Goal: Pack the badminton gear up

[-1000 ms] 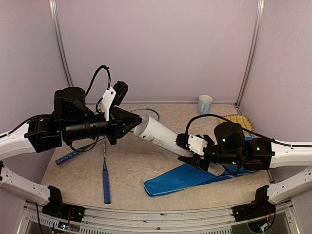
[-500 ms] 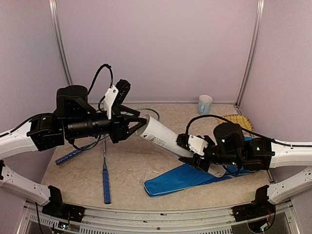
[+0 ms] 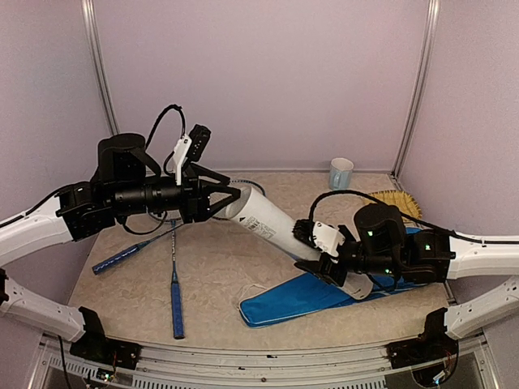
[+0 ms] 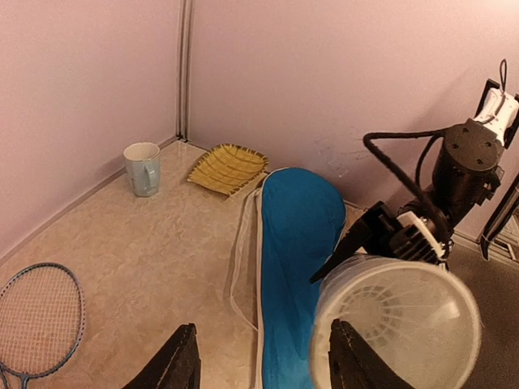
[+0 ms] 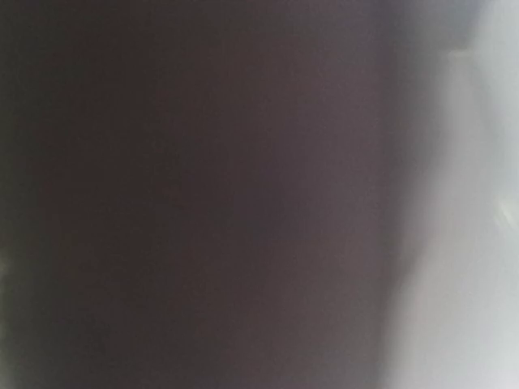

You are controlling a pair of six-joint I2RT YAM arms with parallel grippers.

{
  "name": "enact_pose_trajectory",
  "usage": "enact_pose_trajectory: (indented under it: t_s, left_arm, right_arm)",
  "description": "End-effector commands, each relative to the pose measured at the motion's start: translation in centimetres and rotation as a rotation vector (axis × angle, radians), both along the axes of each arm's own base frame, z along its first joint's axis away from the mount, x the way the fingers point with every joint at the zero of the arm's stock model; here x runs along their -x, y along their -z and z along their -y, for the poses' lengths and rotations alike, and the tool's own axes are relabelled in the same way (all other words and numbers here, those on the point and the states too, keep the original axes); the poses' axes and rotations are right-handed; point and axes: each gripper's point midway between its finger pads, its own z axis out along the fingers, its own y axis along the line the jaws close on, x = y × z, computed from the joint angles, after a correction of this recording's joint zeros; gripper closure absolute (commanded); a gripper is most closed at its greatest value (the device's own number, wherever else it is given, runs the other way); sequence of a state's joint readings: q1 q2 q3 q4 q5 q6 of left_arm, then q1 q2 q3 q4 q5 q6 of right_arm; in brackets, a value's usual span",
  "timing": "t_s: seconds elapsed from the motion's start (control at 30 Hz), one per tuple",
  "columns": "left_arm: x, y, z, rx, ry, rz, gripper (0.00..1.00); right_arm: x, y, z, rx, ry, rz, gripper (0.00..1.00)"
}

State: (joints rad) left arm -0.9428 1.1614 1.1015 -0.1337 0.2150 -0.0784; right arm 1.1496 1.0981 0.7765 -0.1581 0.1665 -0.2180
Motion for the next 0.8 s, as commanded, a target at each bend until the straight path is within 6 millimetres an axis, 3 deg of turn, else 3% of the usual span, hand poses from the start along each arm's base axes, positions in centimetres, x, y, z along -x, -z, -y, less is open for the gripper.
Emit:
enact_pose_trajectory:
  t_s: [0.0,0.13,0.23,0.37,0.47,0.57,0.77]
  left_arm:
    - [0.1,5.1,-0.6,-0.090,0.063,-0.138,0.48]
    - [0.0,5.4,-0.8,-0.134,0.062,-0.122,0.44]
    - [0.3,1.8,-1.9,-0.059,0.065,-0.042,0.33]
    - [-0.2,-3.7,-4.9,0.071,-0.003,0.059,0.12]
    - [-1.3,-5.5,-6.7,0.111,-0.069,0.080,0.01]
    - [-2.6,-5.3,-7.9,0.117,-0.137,0.060,0.01]
    - [-3.7,-3.1,-8.6,0.114,-0.182,0.004,0.01]
  right_arm:
    - [0.7,-8.9,-1.9,-0.296,-0.067,0.109,0.58]
    - [0.2,-9.0,-1.5,-0.297,-0.040,0.116,0.58]
    - [-0.5,-8.3,-1.7,-0.281,-0.004,0.088,0.58]
    - [-2.1,-6.6,-2.4,-0.241,0.059,0.029,0.59]
    - [-4.8,-6.2,-2.0,-0.228,0.156,-0.019,0.59]
    - [-7.6,-6.3,-1.0,-0.232,0.239,-0.046,0.58]
    - [-15.2,-6.7,2.6,-0.226,0.422,-0.080,0.58]
